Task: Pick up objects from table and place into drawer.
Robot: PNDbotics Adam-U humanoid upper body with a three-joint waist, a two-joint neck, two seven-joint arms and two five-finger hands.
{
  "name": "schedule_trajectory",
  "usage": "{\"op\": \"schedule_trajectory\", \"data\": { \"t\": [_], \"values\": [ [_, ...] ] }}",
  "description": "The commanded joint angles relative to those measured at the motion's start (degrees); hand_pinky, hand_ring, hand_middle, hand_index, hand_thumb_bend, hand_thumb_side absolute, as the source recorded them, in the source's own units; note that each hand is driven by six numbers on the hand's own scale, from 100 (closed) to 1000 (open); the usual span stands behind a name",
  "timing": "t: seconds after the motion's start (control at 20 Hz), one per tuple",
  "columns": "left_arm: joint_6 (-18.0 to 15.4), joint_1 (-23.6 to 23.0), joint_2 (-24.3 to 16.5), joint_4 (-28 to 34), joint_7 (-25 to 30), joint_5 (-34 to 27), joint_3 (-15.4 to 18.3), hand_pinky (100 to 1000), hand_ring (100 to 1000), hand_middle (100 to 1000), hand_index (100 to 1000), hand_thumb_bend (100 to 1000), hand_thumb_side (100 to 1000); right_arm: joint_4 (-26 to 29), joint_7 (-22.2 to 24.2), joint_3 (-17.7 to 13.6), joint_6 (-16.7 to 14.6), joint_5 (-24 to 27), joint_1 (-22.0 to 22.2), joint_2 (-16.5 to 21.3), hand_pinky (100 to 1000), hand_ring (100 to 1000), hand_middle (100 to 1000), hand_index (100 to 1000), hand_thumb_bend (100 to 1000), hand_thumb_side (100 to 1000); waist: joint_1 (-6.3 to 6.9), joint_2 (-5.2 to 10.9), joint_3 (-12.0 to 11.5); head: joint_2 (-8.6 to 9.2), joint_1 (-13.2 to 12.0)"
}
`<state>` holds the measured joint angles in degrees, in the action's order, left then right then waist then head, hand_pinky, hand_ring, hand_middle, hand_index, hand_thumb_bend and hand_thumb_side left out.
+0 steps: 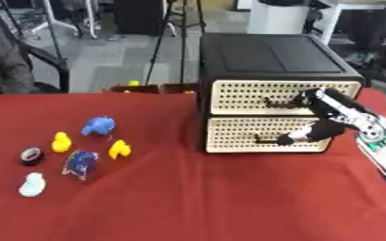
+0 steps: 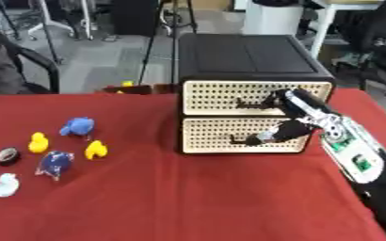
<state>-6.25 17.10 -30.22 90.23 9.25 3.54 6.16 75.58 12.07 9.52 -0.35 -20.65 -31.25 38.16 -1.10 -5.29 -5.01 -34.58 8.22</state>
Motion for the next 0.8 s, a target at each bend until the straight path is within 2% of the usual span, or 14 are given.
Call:
{"op": "schedule_trajectory", "data": {
  "t": [0.05,0.35,0.8],
  "values": [
    [-0.08,0.54,-1.15,1.06,0.16,-0.22,0.47,696,660,634,786,232,952,0.38,0.29,-0.39,-0.05,-0.76,-0.92,1.62,100,100,116,663,1000,466,0.17,0.65,-0.03,0.26,0.16],
    [-0.05,0.35,-1.15,1.00,0.09,-0.18,0.61,697,659,634,787,229,955,4.20,-0.24,-0.37,-1.00,-1.69,0.30,2.22,100,100,111,616,1000,496,0.13,0.62,0.18,0.26,-0.08],
    [-0.03,0.18,-1.30,1.00,0.07,-0.10,0.71,698,659,634,787,227,958,11.97,-0.77,-0.72,-0.98,-2.40,3.37,3.08,100,100,107,599,1000,544,-0.09,0.61,0.73,0.19,-0.24]
  ]
}}
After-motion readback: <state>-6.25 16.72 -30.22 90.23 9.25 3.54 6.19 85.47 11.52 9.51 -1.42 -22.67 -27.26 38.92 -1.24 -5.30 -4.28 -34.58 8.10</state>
